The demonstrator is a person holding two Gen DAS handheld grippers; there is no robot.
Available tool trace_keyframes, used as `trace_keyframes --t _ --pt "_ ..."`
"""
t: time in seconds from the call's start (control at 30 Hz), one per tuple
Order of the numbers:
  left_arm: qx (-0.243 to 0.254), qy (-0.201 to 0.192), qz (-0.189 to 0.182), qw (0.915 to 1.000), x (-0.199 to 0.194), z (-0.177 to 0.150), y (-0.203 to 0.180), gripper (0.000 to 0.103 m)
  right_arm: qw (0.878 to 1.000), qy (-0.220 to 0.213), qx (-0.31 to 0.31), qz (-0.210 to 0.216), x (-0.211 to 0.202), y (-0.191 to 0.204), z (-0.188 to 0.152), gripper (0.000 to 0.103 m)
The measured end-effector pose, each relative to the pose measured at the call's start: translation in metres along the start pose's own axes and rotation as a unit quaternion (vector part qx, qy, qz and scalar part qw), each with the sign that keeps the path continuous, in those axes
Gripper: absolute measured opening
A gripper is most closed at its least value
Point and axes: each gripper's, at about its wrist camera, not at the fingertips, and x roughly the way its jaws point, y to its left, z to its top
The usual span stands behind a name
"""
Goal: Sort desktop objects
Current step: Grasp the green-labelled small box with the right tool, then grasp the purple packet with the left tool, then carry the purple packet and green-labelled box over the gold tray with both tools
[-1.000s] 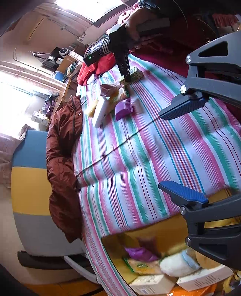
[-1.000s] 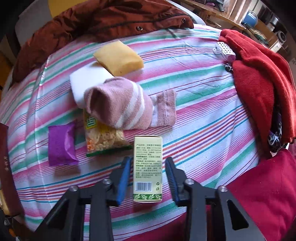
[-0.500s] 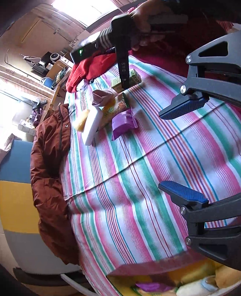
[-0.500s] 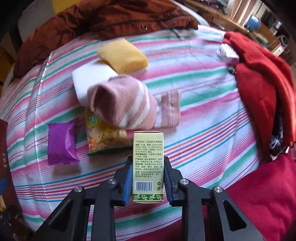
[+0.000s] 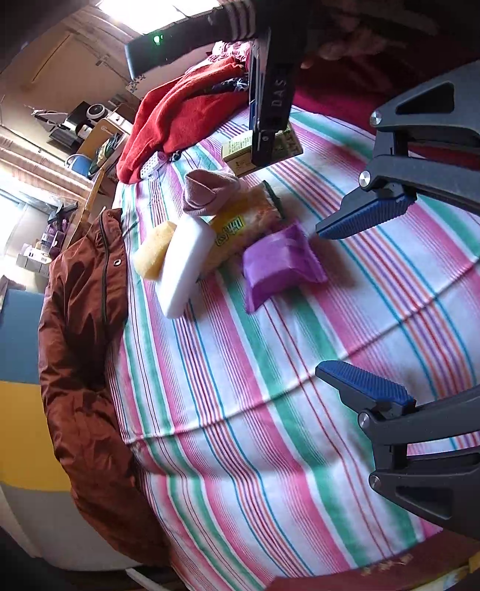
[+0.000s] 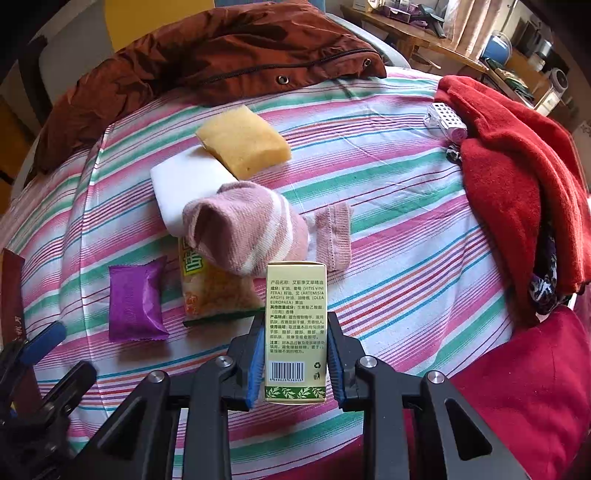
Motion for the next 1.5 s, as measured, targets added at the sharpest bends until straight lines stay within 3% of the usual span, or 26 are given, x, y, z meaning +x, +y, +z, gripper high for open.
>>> trace_keyframes --t 0.27,0.5,0.67,0.83,0.97,1.1,1.5 --pt "-0.016 0.0 -0.017 0.9997 0.02 0.025 -0.014 0.068 1.0 -0.009 0.006 0.011 -0.005 -0.008 0.002 0.03" --pt "-0.006 0.016 0.017 0.9997 0.052 0.038 -0.019 0.061 1.0 -0.012 0.008 0.019 -0.008 -0.01 0.003 0.03" --pt "0.026 0.002 0.026 0.9993 0.057 0.037 -0.019 0.06 1.0 -0.014 0.01 0.023 -0.008 -0.011 0.003 0.03" --pt "0.054 -0.009 0.032 0.998 0.058 0.032 -0.02 0.057 0.999 -0.018 0.009 0.025 -0.009 -0.013 0.004 0.03" --pt "0.055 -0.013 0.036 0.9978 0.055 0.03 -0.014 0.041 0.999 -0.024 0.008 0.031 -0.012 -0.013 0.004 0.03" --pt "0.039 -0.014 0.022 0.9989 0.047 0.025 -0.003 0.04 0.999 -0.032 0.004 0.039 -0.015 -0.011 0.005 0.03" --pt "0.053 -0.056 0.07 0.9946 0.013 -0.021 0.015 0.039 0.994 -0.07 -0.013 0.077 -0.029 -0.004 0.004 0.03"
